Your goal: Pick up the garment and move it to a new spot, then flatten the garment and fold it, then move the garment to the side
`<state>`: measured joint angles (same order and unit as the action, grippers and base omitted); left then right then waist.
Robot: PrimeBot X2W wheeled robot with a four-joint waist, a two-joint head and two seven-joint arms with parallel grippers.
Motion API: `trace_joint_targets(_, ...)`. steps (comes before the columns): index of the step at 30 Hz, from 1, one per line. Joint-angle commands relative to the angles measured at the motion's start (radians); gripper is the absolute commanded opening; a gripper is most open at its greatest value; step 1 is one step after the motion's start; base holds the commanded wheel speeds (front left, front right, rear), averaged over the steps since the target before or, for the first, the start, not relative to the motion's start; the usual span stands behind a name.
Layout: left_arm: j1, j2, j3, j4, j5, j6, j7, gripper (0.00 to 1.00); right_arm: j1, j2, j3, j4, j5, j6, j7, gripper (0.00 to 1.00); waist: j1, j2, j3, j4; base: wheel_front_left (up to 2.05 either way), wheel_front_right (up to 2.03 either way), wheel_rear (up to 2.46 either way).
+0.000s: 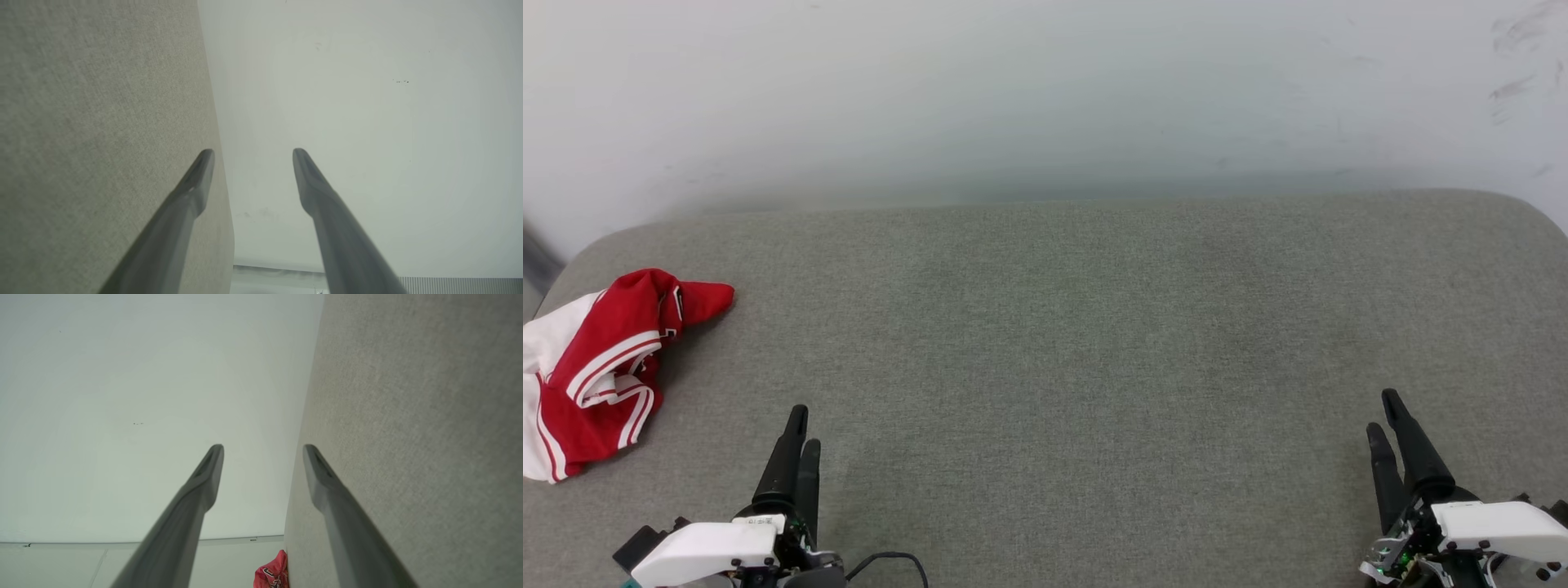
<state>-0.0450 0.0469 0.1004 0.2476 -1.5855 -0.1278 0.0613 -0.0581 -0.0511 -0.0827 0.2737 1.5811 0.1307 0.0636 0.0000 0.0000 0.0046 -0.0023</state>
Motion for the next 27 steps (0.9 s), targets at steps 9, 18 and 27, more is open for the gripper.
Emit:
trace_joint_targets(9,0.015,0.002,0.019,-0.056,0.094,-0.001,-0.05,1.0,-0.012,0.0,-0.013,-0.017,-0.171,0.0,-0.051,1.0,0.0,0.0,0.002,-0.005,0.0,0.0,0.0)
trace_joint_targets(18,0.027,0.003,0.075,-0.065,0.206,-0.001,-0.086,1.0,-0.015,0.0,-0.018,-0.063,-0.37,0.0,-0.088,1.0,0.0,0.0,0.004,-0.01,0.0,0.0,0.0)
trace_joint_targets(27,0.015,0.003,0.147,-0.096,0.333,-0.002,-0.116,1.0,-0.019,0.0,-0.007,-0.153,-0.617,0.0,-0.118,1.0,0.0,0.0,0.008,-0.014,0.0,0.0,0.0)
